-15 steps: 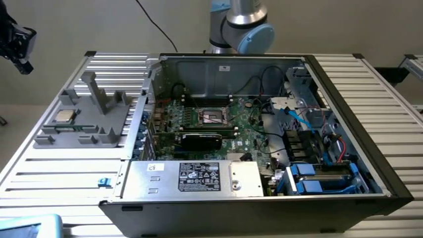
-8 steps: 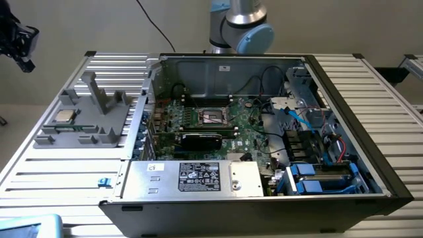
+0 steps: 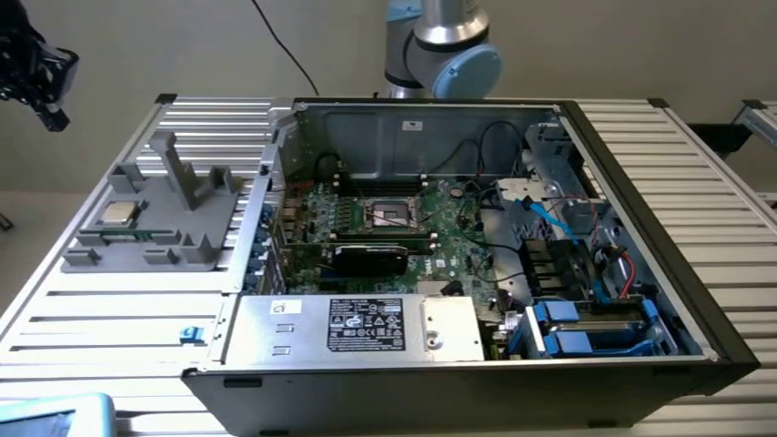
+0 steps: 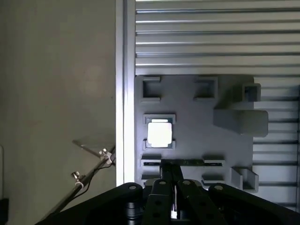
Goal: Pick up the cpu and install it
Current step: 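Reach for the cpu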
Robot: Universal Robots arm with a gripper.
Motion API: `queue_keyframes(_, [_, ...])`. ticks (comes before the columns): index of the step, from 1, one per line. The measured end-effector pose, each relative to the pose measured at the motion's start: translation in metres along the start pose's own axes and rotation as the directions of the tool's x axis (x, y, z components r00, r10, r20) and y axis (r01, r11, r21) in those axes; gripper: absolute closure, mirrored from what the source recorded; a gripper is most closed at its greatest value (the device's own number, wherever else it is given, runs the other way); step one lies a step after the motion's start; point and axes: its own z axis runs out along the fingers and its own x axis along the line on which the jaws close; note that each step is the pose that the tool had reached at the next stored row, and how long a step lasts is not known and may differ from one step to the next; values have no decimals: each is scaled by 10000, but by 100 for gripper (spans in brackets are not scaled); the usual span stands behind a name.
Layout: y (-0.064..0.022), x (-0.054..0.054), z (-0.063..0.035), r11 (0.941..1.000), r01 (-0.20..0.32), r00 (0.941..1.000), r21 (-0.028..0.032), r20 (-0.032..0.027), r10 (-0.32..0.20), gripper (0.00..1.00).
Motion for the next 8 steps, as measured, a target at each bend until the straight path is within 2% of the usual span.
queue_keyframes(4, [48,14,21,9997,225,9997,60,-10,-225,88])
queue_keyframes(8, [54,15,25,9996,258,9997,67,-11,-258,87])
